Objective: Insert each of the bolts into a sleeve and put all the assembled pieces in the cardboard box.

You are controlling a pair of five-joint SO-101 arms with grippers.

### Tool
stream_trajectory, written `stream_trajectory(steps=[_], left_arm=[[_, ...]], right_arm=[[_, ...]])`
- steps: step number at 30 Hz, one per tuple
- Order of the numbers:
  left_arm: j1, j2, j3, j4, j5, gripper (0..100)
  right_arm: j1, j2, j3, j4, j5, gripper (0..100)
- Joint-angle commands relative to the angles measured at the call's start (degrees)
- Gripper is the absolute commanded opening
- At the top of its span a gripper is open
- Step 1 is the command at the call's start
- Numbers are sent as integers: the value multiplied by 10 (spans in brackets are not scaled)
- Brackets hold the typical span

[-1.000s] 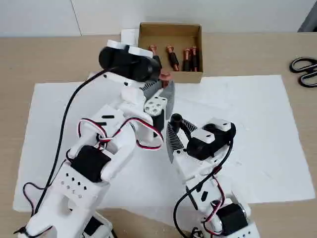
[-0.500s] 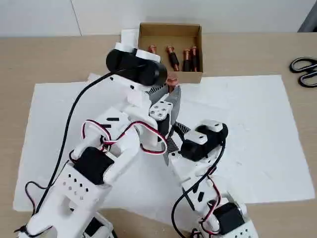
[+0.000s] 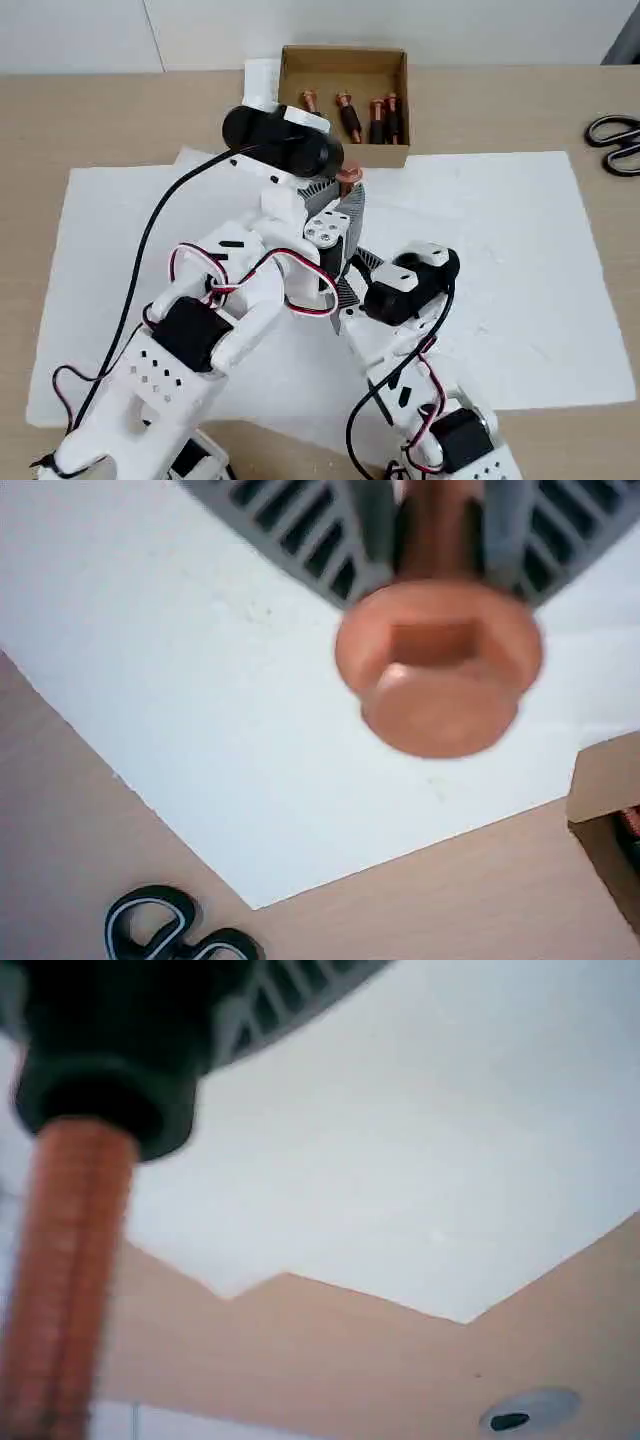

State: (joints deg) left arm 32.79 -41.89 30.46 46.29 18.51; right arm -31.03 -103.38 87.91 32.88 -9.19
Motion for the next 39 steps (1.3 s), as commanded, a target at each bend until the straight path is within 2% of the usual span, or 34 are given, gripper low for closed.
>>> stream_trajectory(steps=[1,17,24,33,39], left_arm=[[-1,-23,-3,0,2,5],[0,-23,23,1,1,5],[2,-25,52,2,-28,5],[3,-76,57,77,-28,5],[3,-76,86,28,-30,5]], right_arm=[[1,-6,-3,-16,-5,5],[2,-6,-3,-16,-4,5],[14,-6,-3,-16,-4,5],[15,-6,-3,-17,-4,5],[14,-6,-4,-17,-4,5]])
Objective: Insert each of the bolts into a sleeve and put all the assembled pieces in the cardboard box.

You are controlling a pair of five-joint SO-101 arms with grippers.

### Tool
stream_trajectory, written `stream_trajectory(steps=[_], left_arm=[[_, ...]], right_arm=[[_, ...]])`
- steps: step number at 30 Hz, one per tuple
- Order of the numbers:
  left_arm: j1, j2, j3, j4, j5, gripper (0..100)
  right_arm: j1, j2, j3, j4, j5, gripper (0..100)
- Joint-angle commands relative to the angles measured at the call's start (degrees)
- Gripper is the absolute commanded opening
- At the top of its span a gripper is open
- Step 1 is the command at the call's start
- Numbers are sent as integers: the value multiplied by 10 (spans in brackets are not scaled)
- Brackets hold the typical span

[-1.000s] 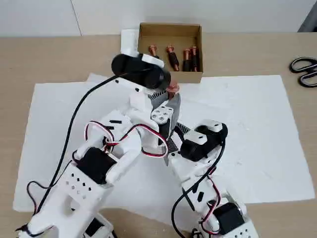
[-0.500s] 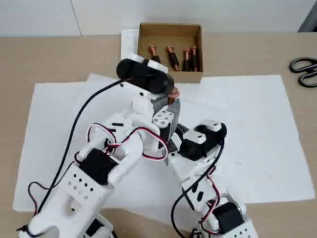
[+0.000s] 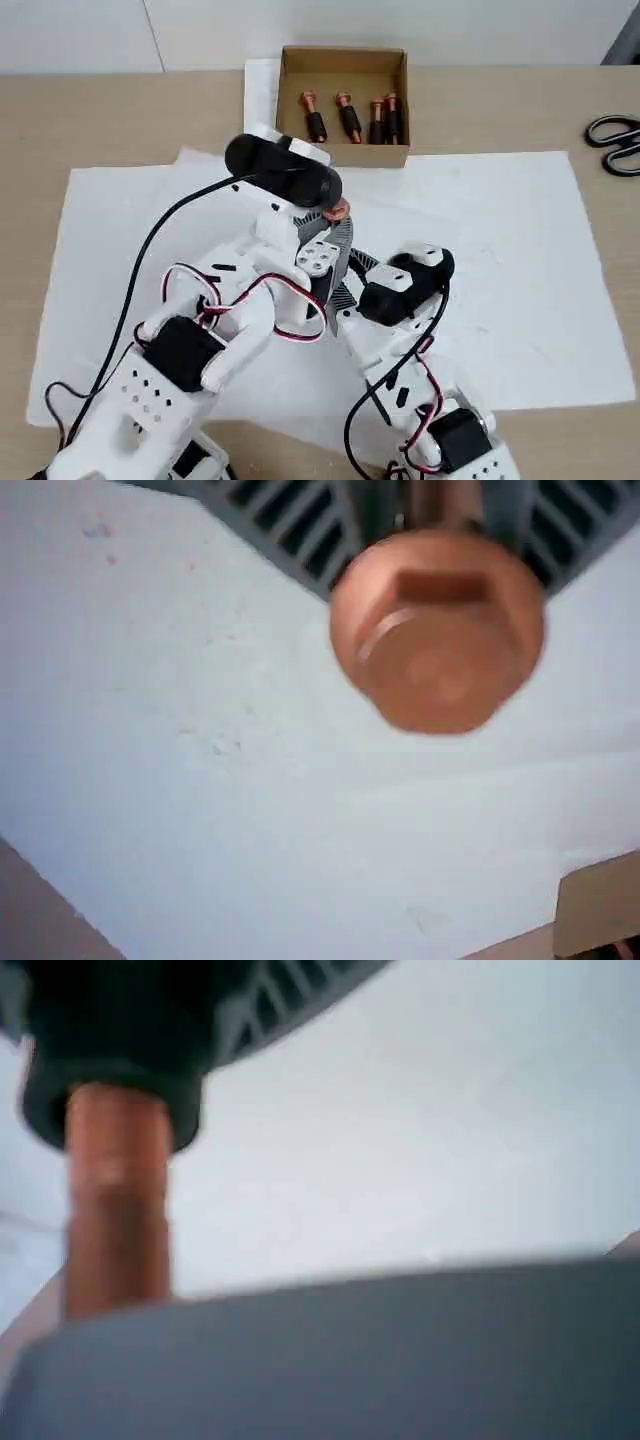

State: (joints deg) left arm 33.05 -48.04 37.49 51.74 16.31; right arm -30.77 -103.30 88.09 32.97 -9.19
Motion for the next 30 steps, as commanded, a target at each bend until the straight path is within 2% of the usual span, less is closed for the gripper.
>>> stream_trajectory(steps=[1,5,11,20,25,30], left_arm=[[0,-14,30,-41,-17,5],[0,-14,85,-101,-40,5],[-1,-13,90,-107,-40,5],[-1,-14,88,-58,-40,9],[0,-16,88,-57,-38,105],[0,-18,63,-23,1,130]], right_arm=[[11,-7,-5,-18,-4,5],[8,-7,-5,-18,-4,5],[7,-7,-5,-18,-4,5],[7,-7,-4,-18,-4,5],[7,-7,-4,-16,-4,5],[7,-7,-4,-15,-4,5]])
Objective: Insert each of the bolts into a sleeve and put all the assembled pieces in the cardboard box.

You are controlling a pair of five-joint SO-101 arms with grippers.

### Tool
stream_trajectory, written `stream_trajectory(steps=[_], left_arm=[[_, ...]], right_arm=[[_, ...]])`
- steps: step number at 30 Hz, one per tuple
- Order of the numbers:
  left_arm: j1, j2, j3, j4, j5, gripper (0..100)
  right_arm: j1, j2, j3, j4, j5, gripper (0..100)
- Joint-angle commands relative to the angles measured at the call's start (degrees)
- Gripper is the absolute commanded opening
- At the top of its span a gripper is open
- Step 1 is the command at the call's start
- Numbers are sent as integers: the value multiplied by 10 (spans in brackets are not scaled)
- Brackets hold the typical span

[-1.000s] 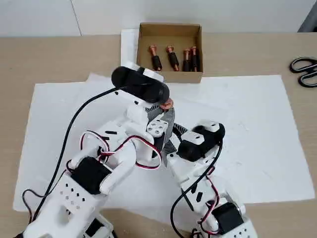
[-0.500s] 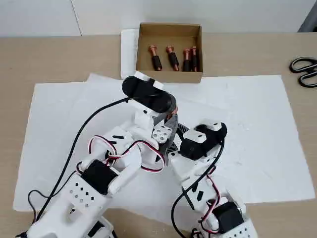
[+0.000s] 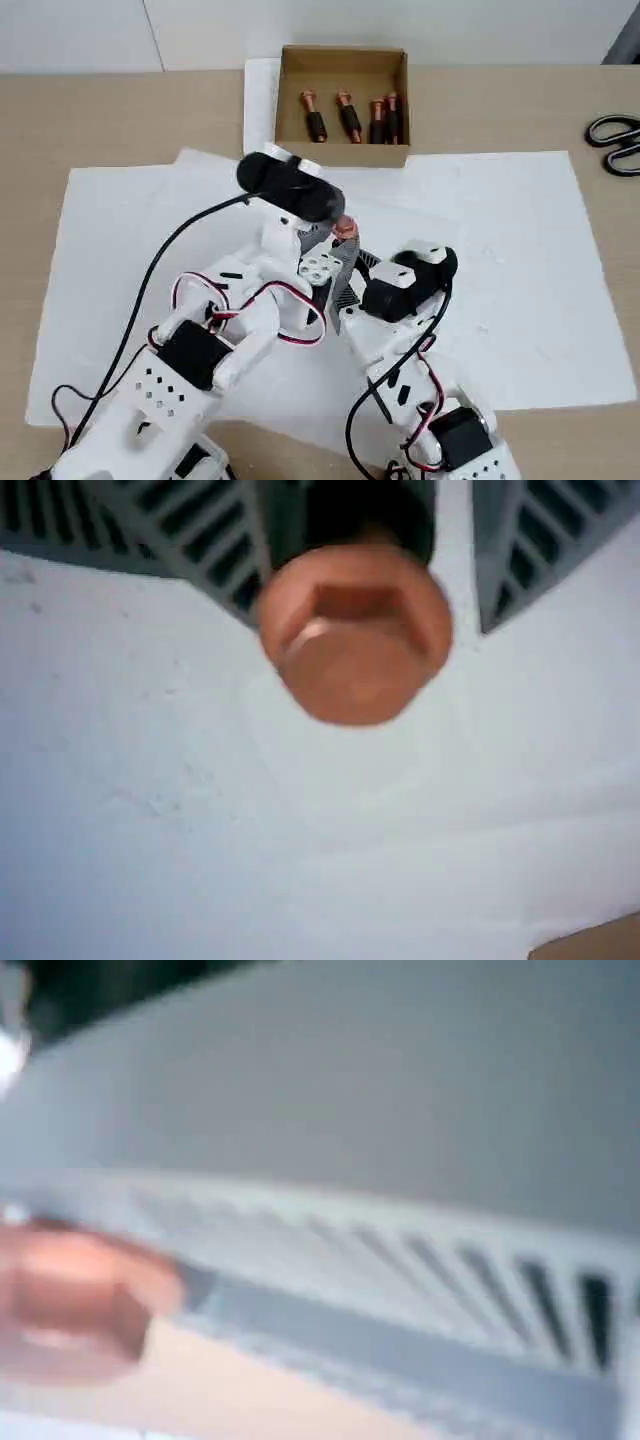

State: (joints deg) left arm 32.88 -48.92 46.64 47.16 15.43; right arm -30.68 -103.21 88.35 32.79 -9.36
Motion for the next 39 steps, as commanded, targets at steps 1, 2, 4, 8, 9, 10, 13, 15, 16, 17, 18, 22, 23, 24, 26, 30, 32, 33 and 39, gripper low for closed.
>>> stream_trajectory(steps=[1,2,4,8,9,10,13,15,16,17,18,22,23,24,26,30,32,33,39], left_arm=[[1,-9,-46,37,10,130],[0,-10,-65,53,10,130],[-1,-10,-99,86,10,130],[-1,-10,-144,131,10,130],[-2,-10,-153,139,10,130],[-3,-10,-163,147,9,130],[-11,-11,-189,182,8,130],[-40,-11,-206,212,8,130],[-66,-11,-218,229,8,130],[-94,-12,-233,246,8,130],[-126,-18,-247,263,8,130],[-245,-61,-259,296,7,130],[-270,-75,-259,309,6,130],[-290,-87,-259,324,-2,130],[-318,-111,-258,358,-24,130],[-331,-149,-249,404,-32,130],[-330,-167,-227,404,-32,130],[-329,-177,-216,403,-32,130],[-328,-243,-173,403,-32,130]], right_arm=[[7,-7,-7,-14,-3,5],[7,-7,-7,-14,-3,5],[7,-7,-6,-13,-3,5],[7,-7,-6,-13,-3,5],[8,-7,-6,-13,-3,5],[8,-7,-6,-13,-3,5],[10,-7,0,-12,-3,5],[13,-7,20,-12,-3,5],[17,-7,33,-16,-3,5],[25,-7,42,-16,-3,5],[33,-7,47,-17,-3,5],[79,-7,47,-16,0,5],[94,-5,41,-12,4,4],[112,-2,35,-10,17,4],[143,-2,11,7,63,4],[162,6,-88,46,108,4],[162,43,-148,36,111,4],[164,75,-181,29,111,4],[165,411,-433,-32,108,4]])
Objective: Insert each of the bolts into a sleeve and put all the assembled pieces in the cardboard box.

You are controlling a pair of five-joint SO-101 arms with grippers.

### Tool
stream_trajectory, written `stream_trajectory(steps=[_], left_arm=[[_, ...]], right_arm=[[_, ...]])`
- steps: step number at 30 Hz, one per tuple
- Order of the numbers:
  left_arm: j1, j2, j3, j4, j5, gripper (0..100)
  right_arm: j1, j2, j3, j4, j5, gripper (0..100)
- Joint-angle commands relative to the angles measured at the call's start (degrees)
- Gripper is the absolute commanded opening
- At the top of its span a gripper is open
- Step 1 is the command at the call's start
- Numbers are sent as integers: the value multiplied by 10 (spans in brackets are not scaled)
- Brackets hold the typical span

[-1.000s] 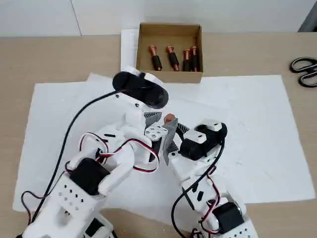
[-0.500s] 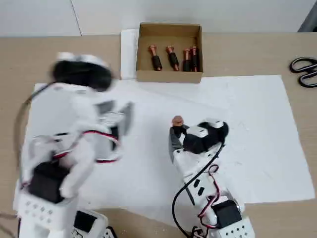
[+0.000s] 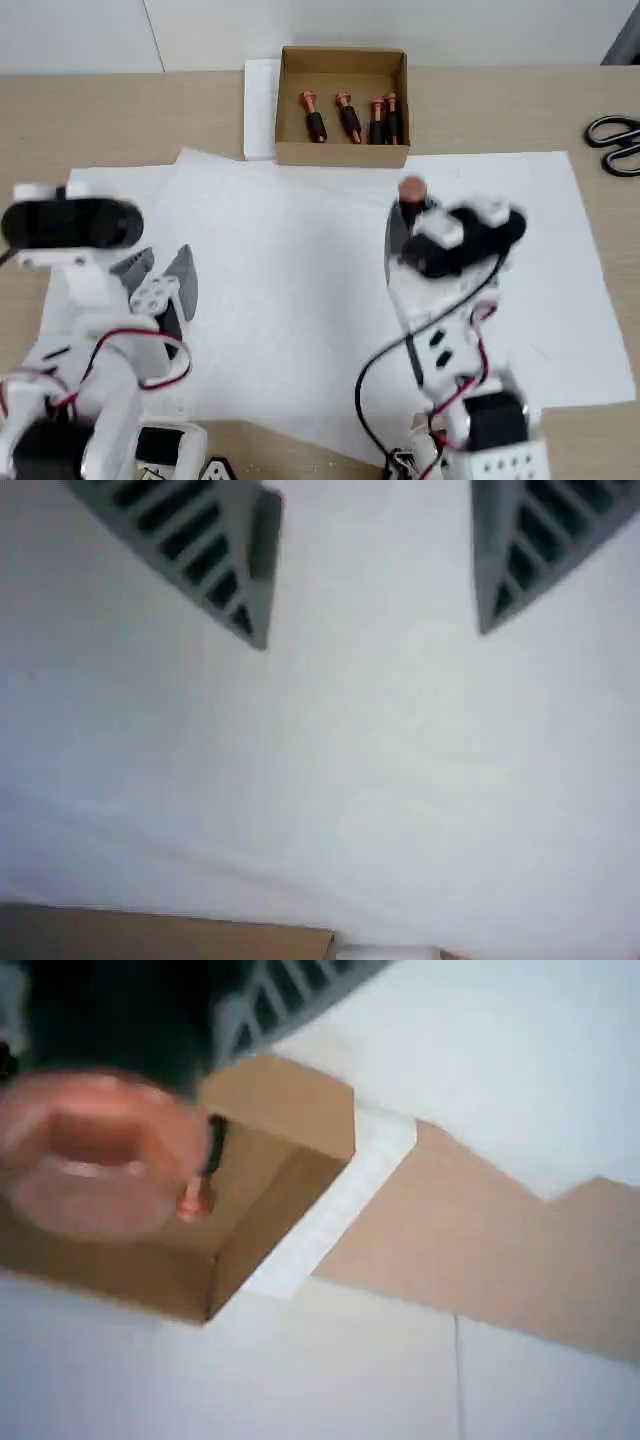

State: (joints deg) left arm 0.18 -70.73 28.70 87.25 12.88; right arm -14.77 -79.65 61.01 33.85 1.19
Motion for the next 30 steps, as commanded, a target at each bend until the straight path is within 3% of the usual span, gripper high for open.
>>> stream_trajectory(steps=[1,8,16,22,30], left_arm=[[-1,-36,12,2,-6,130],[-4,-113,65,2,-8,130],[-4,-148,80,2,-5,128],[-4,-148,80,2,-5,127],[-4,-146,80,2,-5,127]], right_arm=[[6,240,-207,-54,2,4],[6,664,-515,-108,0,4],[4,1040,-821,-131,0,4],[2,1208,-966,-131,1,7],[3,1315,-1067,-131,2,9]])
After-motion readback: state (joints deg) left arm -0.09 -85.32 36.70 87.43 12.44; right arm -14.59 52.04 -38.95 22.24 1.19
